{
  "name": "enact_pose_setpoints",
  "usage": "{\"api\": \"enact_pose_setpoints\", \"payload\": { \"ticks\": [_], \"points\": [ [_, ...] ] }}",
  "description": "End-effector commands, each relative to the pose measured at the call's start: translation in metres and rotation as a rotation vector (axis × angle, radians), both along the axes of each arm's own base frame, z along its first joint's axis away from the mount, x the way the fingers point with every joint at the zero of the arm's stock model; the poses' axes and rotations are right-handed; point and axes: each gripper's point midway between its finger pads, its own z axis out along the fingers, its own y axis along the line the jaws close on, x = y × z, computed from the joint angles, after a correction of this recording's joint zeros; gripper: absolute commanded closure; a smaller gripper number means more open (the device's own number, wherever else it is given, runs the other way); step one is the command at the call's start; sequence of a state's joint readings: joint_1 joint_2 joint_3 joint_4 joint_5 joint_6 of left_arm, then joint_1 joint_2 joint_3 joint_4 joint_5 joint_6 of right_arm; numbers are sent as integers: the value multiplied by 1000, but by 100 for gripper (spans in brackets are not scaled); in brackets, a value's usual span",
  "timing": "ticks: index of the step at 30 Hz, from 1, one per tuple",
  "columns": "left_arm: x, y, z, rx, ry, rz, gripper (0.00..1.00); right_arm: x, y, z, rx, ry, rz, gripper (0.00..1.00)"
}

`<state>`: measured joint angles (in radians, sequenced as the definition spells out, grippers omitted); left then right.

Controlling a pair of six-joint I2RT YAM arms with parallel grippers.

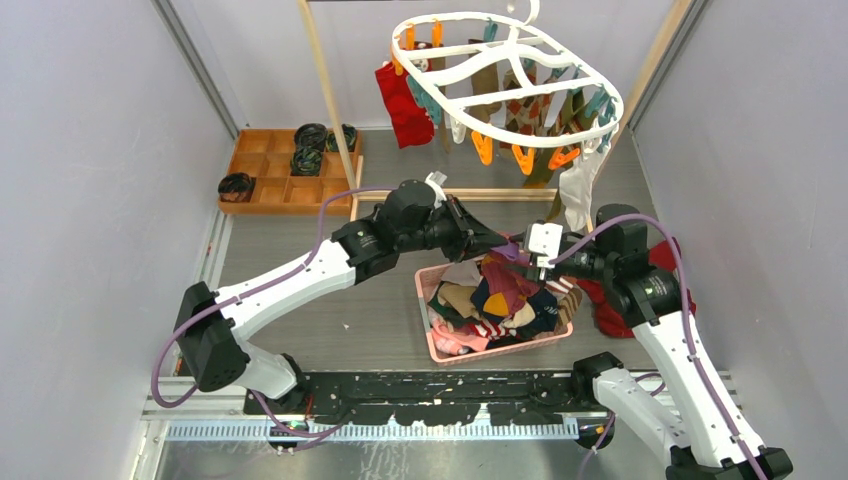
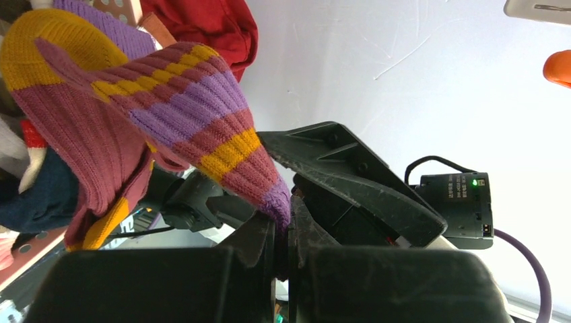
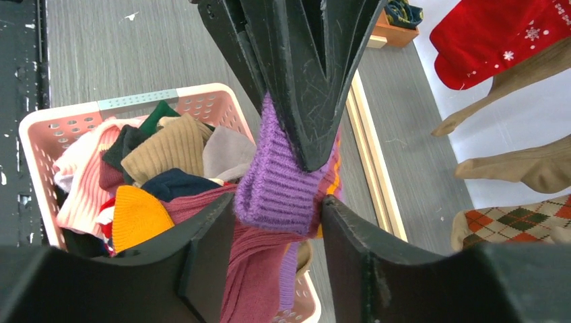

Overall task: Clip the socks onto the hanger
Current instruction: Pick up the sock from the bin.

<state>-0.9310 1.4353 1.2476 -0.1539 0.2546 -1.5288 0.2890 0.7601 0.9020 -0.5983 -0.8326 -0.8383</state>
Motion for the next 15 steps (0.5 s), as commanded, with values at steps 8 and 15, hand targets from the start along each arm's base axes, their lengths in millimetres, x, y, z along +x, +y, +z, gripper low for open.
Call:
{"api": "enact_pose_setpoints", "payload": {
  "ticks": [8, 15],
  "points": [
    [-2, -3, 29, -103, -27, -7, 100, 7, 4, 24, 56, -63, -24, 86],
    [-2, 12, 26, -79, -54, 39, 78, -9, -1, 32, 96, 55, -79, 99]
  ]
}}
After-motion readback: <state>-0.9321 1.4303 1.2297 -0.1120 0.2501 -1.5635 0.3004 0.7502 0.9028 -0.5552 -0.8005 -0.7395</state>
